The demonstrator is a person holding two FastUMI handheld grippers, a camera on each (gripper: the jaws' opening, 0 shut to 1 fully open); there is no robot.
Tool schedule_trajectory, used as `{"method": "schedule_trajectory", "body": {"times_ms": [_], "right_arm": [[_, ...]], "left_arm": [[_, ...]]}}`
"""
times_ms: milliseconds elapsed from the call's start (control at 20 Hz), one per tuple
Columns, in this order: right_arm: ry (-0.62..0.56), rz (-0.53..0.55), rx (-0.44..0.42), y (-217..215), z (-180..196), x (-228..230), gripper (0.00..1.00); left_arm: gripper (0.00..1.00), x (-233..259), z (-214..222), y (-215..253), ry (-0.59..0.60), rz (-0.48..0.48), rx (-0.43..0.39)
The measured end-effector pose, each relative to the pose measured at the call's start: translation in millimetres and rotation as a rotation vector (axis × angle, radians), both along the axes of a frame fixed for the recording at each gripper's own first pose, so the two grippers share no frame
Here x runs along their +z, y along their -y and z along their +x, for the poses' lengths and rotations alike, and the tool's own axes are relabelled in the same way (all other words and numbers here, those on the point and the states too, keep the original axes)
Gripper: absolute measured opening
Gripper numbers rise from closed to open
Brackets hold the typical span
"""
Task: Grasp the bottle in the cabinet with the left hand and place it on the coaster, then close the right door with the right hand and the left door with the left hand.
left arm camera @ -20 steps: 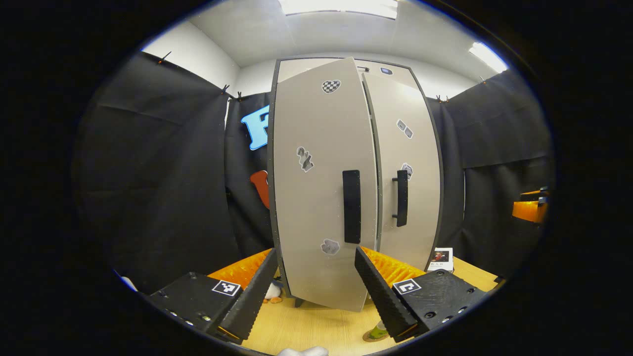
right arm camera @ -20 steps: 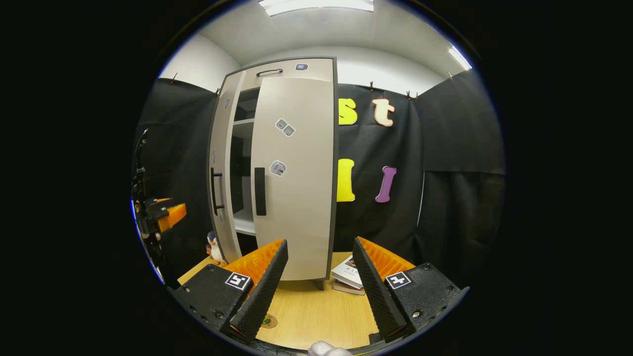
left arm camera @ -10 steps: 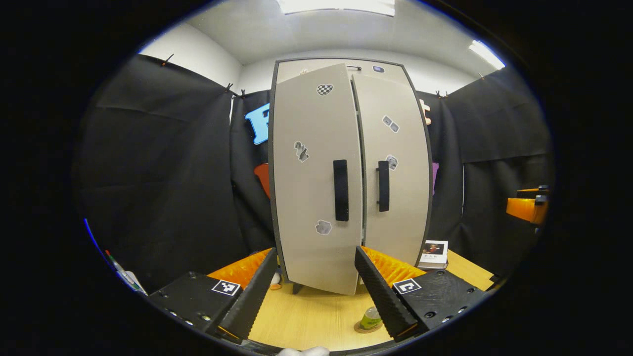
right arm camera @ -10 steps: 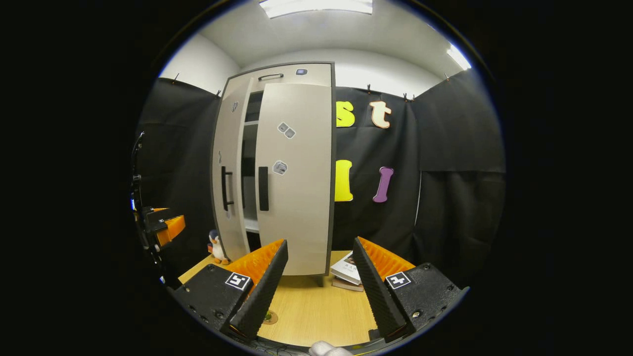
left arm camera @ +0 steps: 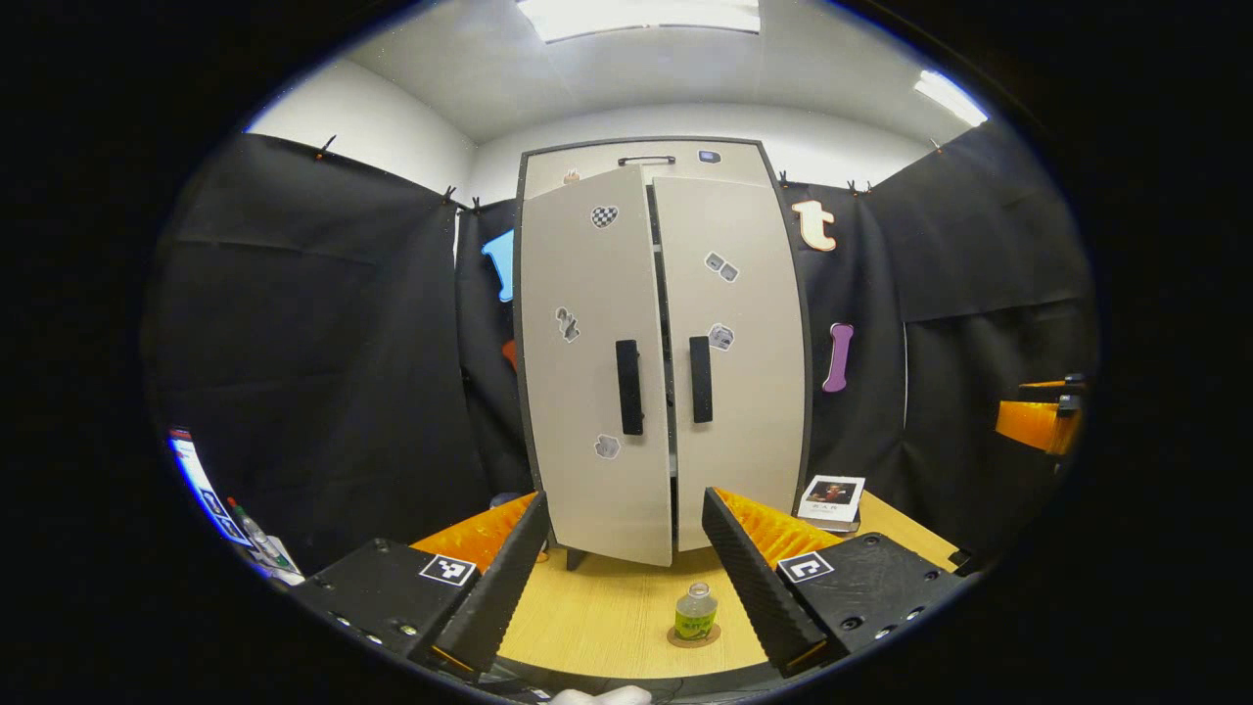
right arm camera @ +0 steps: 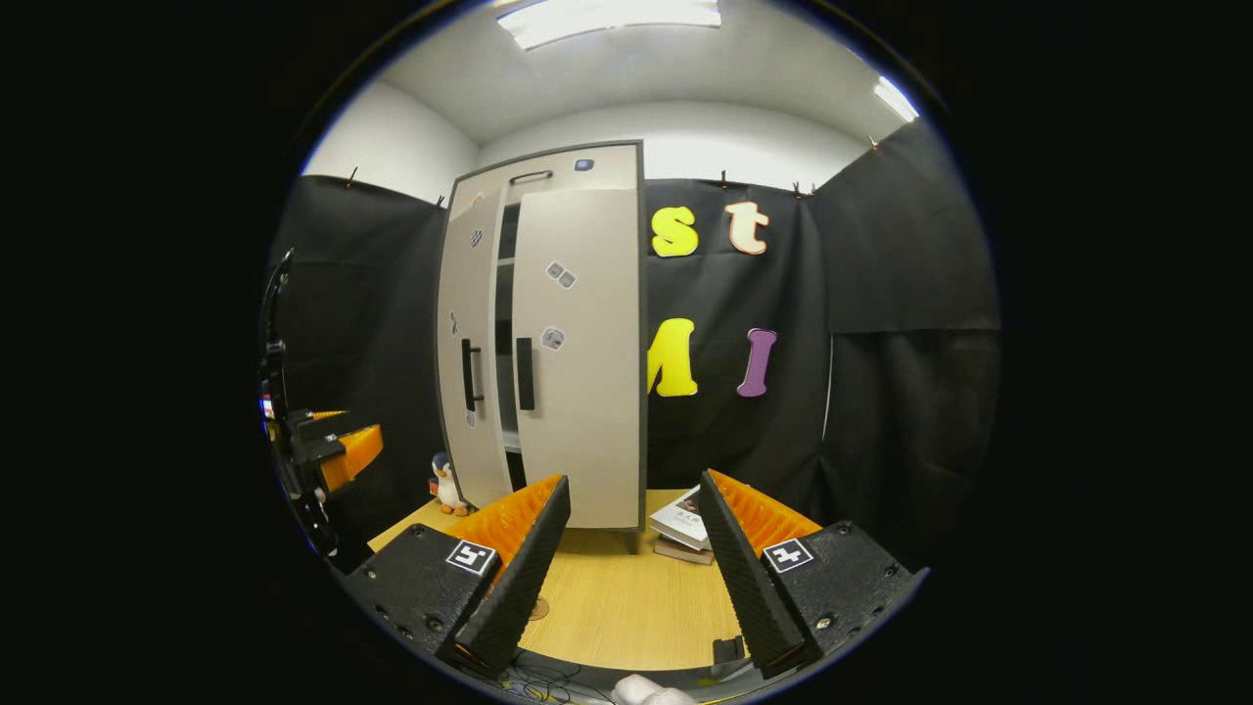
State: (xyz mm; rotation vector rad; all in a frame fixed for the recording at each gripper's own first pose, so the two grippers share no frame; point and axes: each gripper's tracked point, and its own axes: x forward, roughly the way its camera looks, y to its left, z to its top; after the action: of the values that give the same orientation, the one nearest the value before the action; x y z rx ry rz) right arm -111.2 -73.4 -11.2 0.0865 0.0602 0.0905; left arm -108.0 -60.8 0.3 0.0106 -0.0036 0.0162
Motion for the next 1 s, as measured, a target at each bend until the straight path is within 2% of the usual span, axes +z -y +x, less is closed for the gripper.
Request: {"method": "schedule_trajectory", "body": {"times_ms": [400, 650, 1000], "right_arm": [[0.016, 0.0, 0.005, 19, -26, 3, 0.82], [0.024, 0.0, 0.031, 11, -41, 8, 0.82], [0.037, -0.002, 0.023, 3, -48, 13, 0.82]], "left_arm": [[0.96, 5, -51, 8, -0.009, -0.011, 0.035], [0.96, 10, -69, 11, -0.003, -0.005, 0.039], [0.96, 8, -84, 6, -0.007, 0.009, 0.041]]}}
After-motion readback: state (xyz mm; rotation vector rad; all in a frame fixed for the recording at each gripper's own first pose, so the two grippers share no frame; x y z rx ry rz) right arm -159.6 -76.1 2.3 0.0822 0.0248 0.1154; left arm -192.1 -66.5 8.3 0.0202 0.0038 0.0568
